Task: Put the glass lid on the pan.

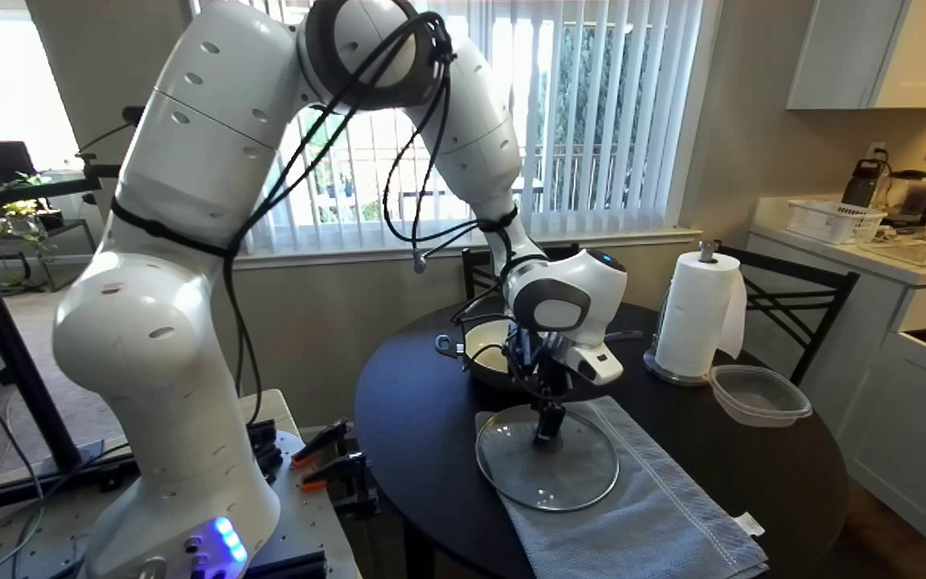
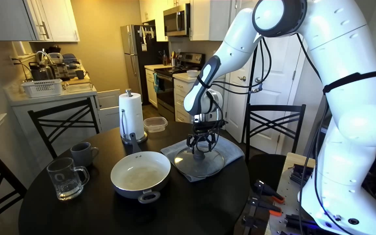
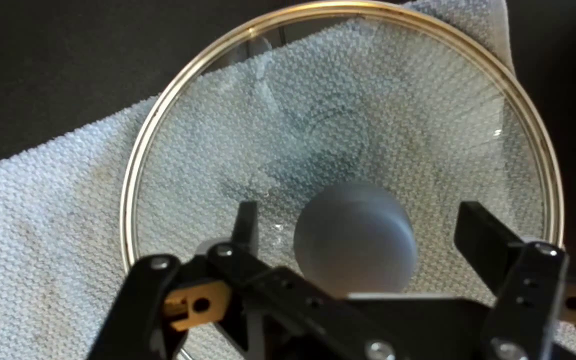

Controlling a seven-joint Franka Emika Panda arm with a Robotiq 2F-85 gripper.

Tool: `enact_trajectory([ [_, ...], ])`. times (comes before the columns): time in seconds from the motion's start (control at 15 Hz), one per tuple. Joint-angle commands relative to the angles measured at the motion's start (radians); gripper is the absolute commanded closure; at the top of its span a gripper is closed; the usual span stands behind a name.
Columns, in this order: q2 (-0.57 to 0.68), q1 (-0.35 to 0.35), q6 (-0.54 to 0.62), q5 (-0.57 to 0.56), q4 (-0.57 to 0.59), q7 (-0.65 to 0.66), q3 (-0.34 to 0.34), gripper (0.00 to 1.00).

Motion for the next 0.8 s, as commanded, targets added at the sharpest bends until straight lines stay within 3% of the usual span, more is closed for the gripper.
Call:
enact_trajectory([
  [0.0, 0.006, -0.002, -0.054, 0.009, 0.019, 0.015, -0.007, 0.0],
  [0.73, 0.123, 0.005, -0.064, -0.006, 0.141, 0.012, -0.021, 0.0],
])
